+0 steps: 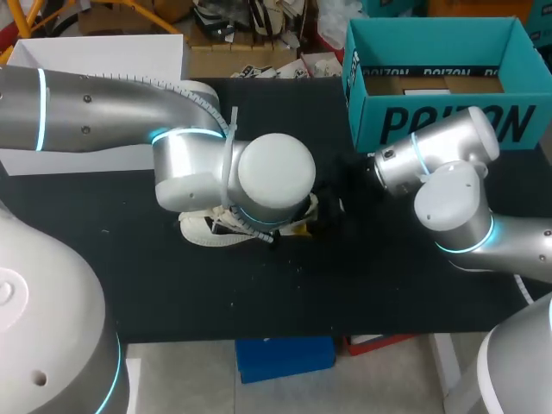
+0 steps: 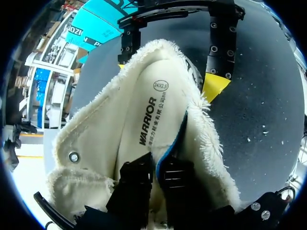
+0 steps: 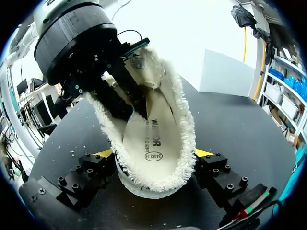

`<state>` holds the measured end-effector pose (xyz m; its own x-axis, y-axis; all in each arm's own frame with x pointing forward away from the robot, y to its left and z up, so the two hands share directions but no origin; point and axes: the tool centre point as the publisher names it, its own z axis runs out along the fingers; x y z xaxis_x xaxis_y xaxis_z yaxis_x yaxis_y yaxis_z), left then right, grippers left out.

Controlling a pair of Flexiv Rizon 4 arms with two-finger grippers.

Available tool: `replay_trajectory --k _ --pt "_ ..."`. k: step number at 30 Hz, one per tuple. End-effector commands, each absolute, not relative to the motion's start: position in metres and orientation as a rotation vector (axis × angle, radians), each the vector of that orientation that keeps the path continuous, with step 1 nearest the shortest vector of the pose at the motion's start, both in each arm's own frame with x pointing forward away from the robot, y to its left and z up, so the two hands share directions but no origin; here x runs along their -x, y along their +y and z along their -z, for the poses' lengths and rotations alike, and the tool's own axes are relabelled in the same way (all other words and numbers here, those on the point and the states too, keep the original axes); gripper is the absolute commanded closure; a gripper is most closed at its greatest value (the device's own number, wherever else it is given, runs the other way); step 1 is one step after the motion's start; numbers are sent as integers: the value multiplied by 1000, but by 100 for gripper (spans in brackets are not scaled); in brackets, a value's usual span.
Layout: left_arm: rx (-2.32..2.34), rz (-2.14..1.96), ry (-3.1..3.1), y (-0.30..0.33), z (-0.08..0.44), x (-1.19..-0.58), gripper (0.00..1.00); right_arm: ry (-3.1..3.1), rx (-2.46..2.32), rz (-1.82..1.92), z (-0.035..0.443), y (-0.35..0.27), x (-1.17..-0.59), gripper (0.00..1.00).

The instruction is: Take the shoe out of the shoebox, open the shoe tongue, remove and reinsert the insole, then place the shoe into the shoebox

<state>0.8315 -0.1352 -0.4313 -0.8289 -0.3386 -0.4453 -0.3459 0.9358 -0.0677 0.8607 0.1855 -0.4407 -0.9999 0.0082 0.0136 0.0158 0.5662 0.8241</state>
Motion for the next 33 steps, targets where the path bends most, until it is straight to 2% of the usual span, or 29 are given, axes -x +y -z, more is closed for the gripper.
replay_trajectory --k 1,33 --pt "491 -38 2648 -116 521 -869 100 -2775 25 1455 443 182 -863 100" --pt "373 202 2970 -123 433 -826 100 -2775 25 1455 443 182 -863 100"
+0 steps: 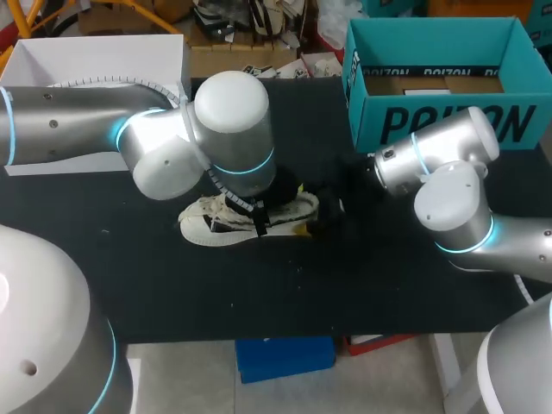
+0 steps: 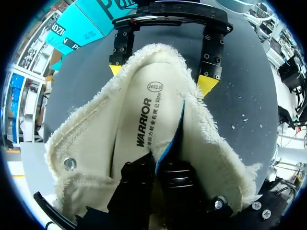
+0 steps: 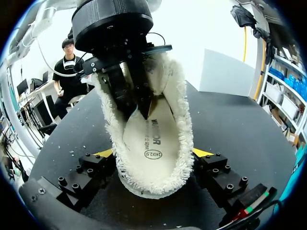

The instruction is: Take the shoe out of the shoebox, open the shoe tongue, remove and reinsert the insole, then place the shoe into the shoebox

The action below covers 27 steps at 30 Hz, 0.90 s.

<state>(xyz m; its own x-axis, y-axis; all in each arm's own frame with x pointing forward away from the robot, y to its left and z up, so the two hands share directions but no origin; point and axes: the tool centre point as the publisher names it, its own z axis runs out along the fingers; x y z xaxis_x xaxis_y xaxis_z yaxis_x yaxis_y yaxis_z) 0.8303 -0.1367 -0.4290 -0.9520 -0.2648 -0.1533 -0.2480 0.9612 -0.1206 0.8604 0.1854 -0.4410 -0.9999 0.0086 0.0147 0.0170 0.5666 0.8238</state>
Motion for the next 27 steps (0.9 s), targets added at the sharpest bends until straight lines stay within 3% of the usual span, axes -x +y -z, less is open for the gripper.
replay_trajectory --k 1,27 --pt "374 211 2977 -123 432 -826 100 -2775 25 1455 443 182 -863 100" --pt "346 348 2978 -126 404 -819 100 -2775 25 1455 443 182 -863 100"
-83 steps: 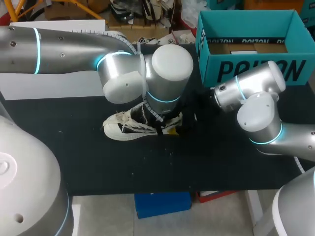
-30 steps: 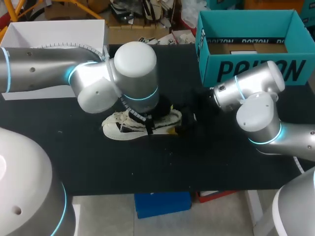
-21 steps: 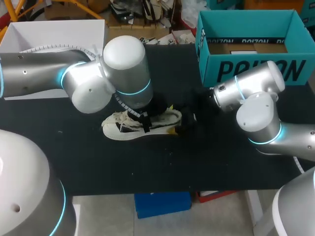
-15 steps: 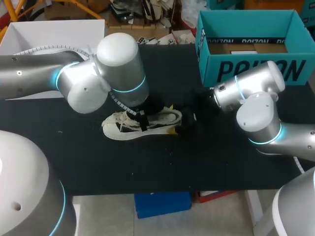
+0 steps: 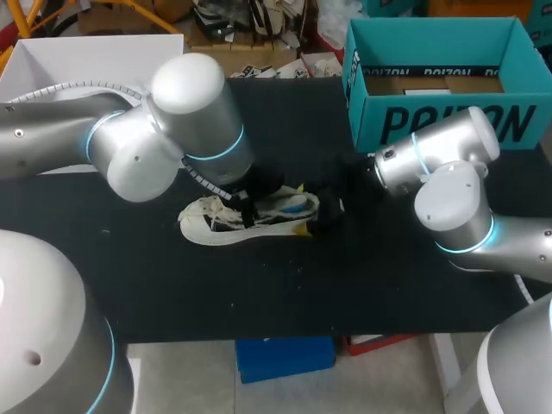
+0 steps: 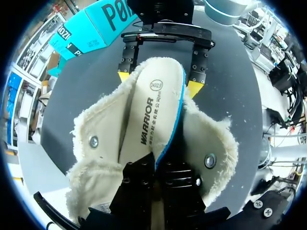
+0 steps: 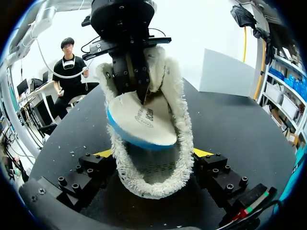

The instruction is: Take the shoe out of the shoebox, open the shoe tongue, remove and reinsert the insole, then place the shoe into the shoebox

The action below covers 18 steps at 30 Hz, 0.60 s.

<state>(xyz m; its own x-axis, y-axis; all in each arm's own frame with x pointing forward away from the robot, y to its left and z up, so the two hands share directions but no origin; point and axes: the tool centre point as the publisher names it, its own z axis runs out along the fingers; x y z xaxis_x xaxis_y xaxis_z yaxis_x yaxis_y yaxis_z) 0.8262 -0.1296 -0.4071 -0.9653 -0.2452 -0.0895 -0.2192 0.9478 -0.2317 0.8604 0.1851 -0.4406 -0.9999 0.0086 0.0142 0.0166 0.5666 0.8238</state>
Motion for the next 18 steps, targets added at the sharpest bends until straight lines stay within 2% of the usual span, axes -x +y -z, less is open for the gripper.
replay_trajectory --k 1,18 --pt "343 348 2978 -128 405 -819 100 -2775 25 1455 443 182 -863 100" --pt "331 329 2944 -162 415 -835 100 -2775 25 1455 443 182 -863 100"
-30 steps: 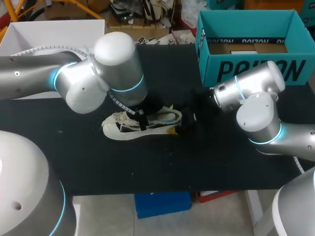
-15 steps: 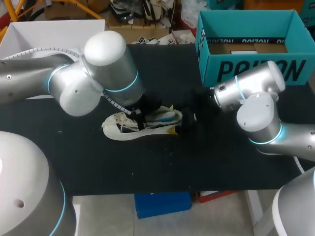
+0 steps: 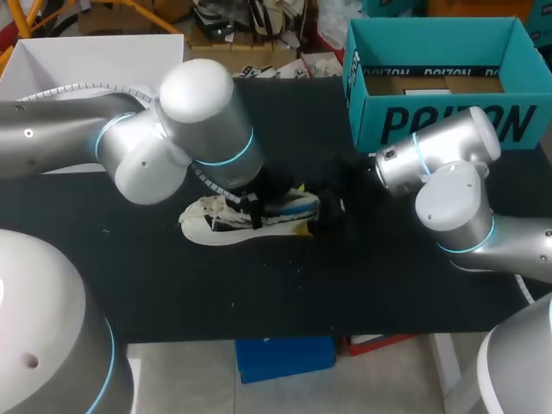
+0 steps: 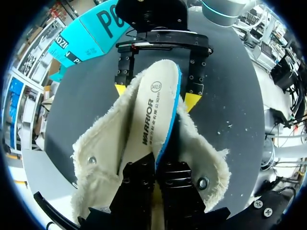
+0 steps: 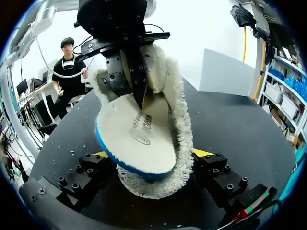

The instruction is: Take the shoe out of the shoebox, open the shoe tongue, remove and reinsert the insole, then place the shoe into the shoebox

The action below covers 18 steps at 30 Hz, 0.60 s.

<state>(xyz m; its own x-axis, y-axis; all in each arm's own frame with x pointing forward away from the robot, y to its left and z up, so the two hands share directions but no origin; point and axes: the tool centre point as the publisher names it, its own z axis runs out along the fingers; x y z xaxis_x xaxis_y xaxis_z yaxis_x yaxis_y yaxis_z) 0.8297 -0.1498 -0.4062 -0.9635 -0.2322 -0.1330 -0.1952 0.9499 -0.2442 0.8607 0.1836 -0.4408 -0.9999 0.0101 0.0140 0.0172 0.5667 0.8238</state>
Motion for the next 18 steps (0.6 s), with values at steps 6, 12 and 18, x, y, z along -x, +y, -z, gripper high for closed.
replay_trajectory --k 6,12,18 --pt "342 349 2949 -168 416 -838 100 -2775 25 1455 443 182 -863 100" --pt "349 354 2945 -166 420 -837 84 -2775 25 1455 443 182 -863 100" --pt "304 377 2878 -164 421 -830 33 -2775 25 1455 443 182 -863 100"
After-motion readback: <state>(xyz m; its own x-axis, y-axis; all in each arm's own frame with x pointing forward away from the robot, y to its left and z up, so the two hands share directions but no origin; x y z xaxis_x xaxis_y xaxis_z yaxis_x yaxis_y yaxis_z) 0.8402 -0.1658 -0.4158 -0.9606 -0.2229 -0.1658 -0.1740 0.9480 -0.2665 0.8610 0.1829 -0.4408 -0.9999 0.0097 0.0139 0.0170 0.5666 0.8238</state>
